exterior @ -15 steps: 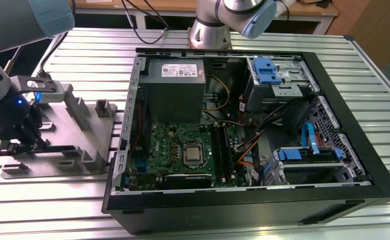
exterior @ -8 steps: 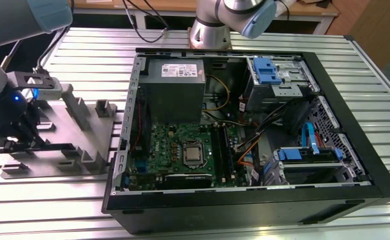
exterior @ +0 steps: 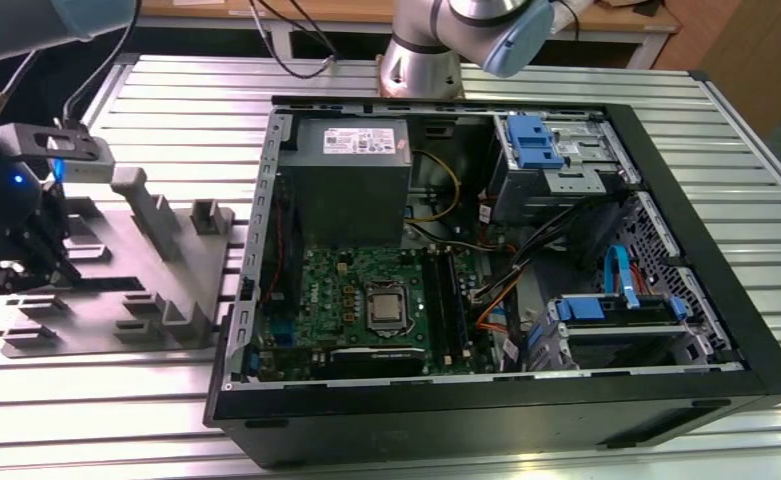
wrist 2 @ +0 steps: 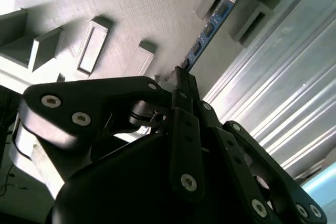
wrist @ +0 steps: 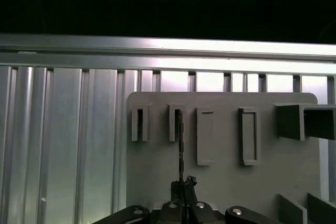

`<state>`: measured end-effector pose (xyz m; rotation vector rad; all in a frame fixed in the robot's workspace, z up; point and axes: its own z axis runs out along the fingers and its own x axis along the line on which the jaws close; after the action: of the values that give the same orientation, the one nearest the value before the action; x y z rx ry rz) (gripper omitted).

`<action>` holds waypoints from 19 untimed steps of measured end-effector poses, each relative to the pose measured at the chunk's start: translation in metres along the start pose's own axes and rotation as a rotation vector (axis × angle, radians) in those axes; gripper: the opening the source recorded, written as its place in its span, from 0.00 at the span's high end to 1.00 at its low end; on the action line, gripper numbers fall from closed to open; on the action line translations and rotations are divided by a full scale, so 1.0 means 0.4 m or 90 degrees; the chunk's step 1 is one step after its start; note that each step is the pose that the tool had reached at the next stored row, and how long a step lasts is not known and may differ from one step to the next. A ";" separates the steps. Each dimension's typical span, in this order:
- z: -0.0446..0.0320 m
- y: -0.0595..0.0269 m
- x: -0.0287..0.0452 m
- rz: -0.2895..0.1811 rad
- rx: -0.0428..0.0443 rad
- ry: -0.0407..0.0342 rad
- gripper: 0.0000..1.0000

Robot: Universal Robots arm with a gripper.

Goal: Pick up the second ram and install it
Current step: 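Pick up the second ram and move it above second insertion slot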

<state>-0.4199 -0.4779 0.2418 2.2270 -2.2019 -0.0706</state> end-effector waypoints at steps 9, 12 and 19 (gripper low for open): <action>-0.078 0.003 -0.007 0.000 0.0009 0.0000 0.89; -0.105 0.004 -0.010 0.000 0.0013 0.0000 0.89; -0.167 0.006 -0.013 0.000 0.0020 0.0000 0.89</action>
<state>-0.4199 -0.4744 0.3089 2.2287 -2.2035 -0.0672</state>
